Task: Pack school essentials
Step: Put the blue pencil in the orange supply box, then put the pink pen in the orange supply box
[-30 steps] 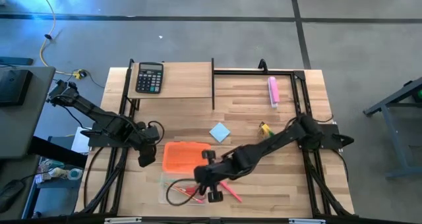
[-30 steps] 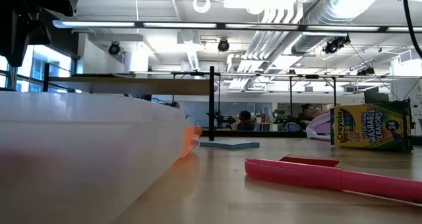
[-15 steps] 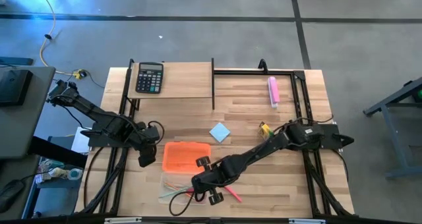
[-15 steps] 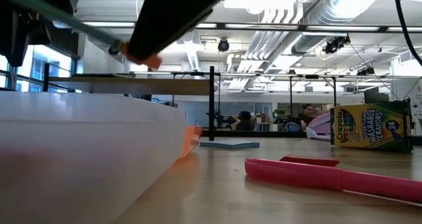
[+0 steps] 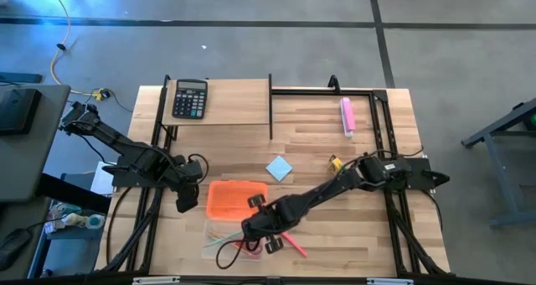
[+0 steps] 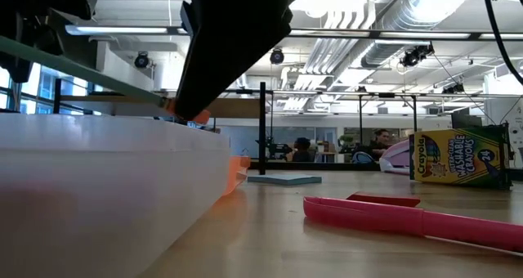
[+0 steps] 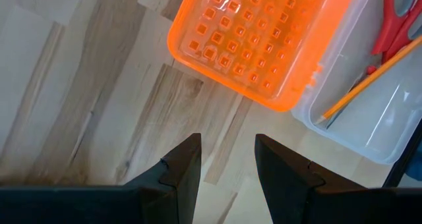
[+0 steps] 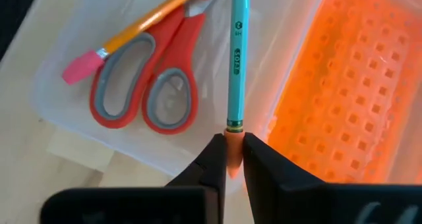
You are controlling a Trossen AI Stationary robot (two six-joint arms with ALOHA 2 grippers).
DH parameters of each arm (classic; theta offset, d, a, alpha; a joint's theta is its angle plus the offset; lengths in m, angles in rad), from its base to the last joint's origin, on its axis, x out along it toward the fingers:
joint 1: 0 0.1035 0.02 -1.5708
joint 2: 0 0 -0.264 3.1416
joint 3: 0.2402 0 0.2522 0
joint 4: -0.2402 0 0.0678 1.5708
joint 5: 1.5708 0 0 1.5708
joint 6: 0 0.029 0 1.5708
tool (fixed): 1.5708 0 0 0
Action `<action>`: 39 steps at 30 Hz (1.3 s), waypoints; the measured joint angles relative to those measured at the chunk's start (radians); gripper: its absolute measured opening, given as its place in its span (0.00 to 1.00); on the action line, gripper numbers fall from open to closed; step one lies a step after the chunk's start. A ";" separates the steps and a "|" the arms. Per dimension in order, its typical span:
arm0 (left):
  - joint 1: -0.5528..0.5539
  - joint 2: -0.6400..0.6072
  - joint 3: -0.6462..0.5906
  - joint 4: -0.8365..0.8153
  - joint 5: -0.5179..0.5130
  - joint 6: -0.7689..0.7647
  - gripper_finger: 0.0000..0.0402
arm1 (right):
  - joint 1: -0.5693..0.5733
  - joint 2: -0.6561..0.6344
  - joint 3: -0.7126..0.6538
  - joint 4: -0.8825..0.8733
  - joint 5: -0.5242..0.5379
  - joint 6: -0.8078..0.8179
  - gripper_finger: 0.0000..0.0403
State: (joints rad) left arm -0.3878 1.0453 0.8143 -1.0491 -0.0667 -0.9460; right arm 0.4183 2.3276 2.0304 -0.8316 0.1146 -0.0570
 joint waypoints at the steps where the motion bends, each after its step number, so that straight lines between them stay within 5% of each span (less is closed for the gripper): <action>1: 0.000 0.000 0.000 0.000 -0.001 0.005 0.33 | 0.000 0.000 0.000 0.001 0.000 -0.004 0.09; 15: 0.000 0.000 0.000 0.000 -0.001 0.023 0.33 | -0.002 0.000 0.002 0.003 0.000 0.066 0.28; 23: 0.000 0.000 0.000 -0.001 -0.001 0.023 0.33 | -0.002 0.000 0.127 -0.180 0.003 0.224 0.29; 39: 0.000 0.000 0.000 0.001 -0.008 0.026 0.33 | 0.006 -0.041 0.226 -0.548 0.219 0.329 0.29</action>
State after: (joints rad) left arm -0.3876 1.0452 0.8143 -1.0485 -0.0745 -0.9204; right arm 0.4244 2.2862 2.2561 -1.3800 0.3336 0.2722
